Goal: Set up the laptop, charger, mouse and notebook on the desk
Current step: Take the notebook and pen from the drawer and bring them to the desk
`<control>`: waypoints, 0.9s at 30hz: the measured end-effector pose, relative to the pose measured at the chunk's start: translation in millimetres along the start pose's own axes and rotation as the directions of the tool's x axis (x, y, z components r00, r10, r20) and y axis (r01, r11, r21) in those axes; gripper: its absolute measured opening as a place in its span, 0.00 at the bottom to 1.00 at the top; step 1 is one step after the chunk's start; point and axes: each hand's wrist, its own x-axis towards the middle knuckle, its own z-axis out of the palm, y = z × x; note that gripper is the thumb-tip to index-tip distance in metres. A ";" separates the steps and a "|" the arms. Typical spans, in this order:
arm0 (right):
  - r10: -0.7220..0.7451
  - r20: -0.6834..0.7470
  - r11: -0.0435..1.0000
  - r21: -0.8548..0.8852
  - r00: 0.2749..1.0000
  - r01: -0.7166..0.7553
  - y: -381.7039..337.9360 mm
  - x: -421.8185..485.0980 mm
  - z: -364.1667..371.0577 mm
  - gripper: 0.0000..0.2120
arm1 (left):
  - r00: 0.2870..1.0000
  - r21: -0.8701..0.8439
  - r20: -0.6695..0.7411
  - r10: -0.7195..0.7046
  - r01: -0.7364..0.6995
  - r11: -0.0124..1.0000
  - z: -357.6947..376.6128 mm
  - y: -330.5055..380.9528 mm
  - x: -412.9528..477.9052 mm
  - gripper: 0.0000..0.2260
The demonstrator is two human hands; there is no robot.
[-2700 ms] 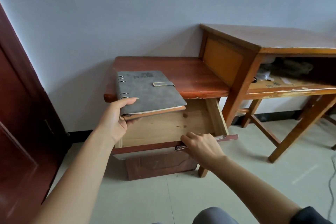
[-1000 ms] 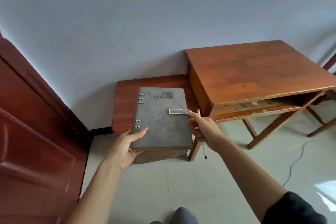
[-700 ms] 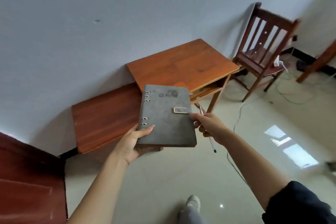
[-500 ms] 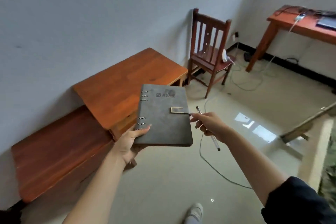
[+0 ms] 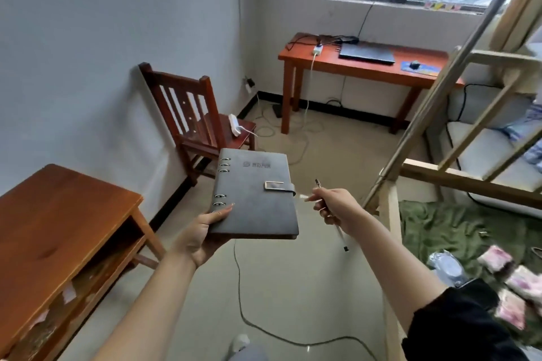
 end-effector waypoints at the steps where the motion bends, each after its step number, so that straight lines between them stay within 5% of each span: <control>1: 0.001 -0.027 1.000 0.019 1.000 -0.001 -6.0 18.1 -13.8 0.12 | 1.000 0.026 0.014 -0.014 0.014 1.000 14.9 6.1 24.1 0.12; 11: 0.058 -0.218 0.982 0.186 0.974 -0.017 -104.1 250.7 -152.3 0.12 | 0.979 0.160 0.188 -0.082 0.051 0.986 155.9 88.5 323.5 0.22; 18: 0.125 -0.322 0.969 0.244 0.938 -0.045 -186.7 401.0 -254.8 0.14 | 0.950 0.210 0.264 -0.166 0.111 0.971 276.8 153.2 507.5 0.15; 23: 0.133 -0.346 0.965 0.259 0.929 -0.042 -235.9 512.2 -322.4 0.15 | 0.930 0.265 0.310 -0.196 0.113 0.958 355.2 179.6 628.8 0.26; 27: 0.152 -0.374 0.959 0.281 0.915 -0.044 -263.9 600.1 -381.2 0.16 | 0.914 0.266 0.349 -0.208 0.116 0.957 417.3 185.6 718.0 0.23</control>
